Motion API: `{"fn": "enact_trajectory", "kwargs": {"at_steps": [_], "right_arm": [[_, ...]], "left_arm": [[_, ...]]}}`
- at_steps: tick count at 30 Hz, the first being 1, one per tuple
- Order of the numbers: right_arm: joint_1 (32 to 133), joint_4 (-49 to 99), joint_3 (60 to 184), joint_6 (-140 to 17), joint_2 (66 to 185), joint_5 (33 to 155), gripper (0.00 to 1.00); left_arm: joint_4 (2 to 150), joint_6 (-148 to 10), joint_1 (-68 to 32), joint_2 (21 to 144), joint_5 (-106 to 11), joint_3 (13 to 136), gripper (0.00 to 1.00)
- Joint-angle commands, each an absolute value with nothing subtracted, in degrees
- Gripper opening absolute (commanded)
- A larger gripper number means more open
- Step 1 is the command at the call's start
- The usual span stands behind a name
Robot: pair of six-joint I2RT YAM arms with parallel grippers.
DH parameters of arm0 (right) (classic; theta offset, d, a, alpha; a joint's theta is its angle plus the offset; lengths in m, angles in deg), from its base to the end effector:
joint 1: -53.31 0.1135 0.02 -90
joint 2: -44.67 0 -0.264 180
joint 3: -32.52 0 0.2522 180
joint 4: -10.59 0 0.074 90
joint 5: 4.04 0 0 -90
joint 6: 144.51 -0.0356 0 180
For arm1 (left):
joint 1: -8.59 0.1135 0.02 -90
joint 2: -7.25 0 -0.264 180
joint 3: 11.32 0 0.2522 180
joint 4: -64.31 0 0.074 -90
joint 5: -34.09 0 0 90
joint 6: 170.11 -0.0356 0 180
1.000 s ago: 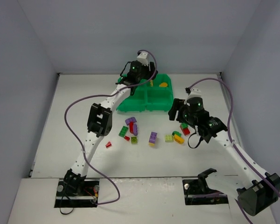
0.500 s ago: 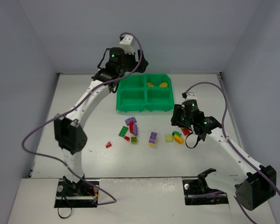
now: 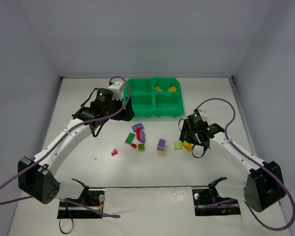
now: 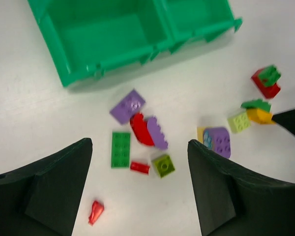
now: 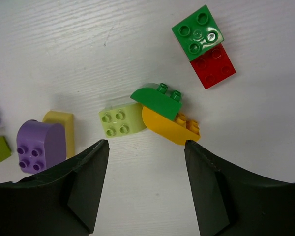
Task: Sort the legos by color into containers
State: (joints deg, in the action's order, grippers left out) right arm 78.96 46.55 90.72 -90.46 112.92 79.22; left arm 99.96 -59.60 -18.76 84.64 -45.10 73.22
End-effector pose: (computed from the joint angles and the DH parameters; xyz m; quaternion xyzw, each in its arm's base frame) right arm 0.2240 0.1029 0.2360 0.1050 0.9199 0.1446 0.3491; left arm 0.2708 -0.1476 0.3505 0.0991 0.8512 -0.2805 0.4324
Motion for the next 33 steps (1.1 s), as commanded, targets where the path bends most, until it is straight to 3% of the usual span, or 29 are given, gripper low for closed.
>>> {"fn": "enact_trajectory", "kwargs": {"at_steps": [1,10,20,24,33], "right_arm": [[79.3,46.6,90.7,-93.9,116.0,76.8,0.6],[79.2,42.2,89.7,-93.8,123.0,80.5,0.55],[79.5,37.7,95.5,-90.2,128.8,81.2,0.27],[81.4,37.5,100.1,-86.3,129.2,79.2,0.27],[89.3,36.6,105.5,-80.9,127.8,76.5,0.39]], "left_arm": [[100.7,-57.7,-18.6,78.9,-43.9,71.7,0.72],[104.9,-57.5,-18.6,75.0,-43.2,66.8,0.72],[107.3,-57.5,-18.6,72.4,-43.9,64.1,0.72],[108.7,-57.6,-18.5,72.1,-44.7,63.1,0.72],[109.8,-57.6,-18.6,72.8,-46.5,59.6,0.72]]}}
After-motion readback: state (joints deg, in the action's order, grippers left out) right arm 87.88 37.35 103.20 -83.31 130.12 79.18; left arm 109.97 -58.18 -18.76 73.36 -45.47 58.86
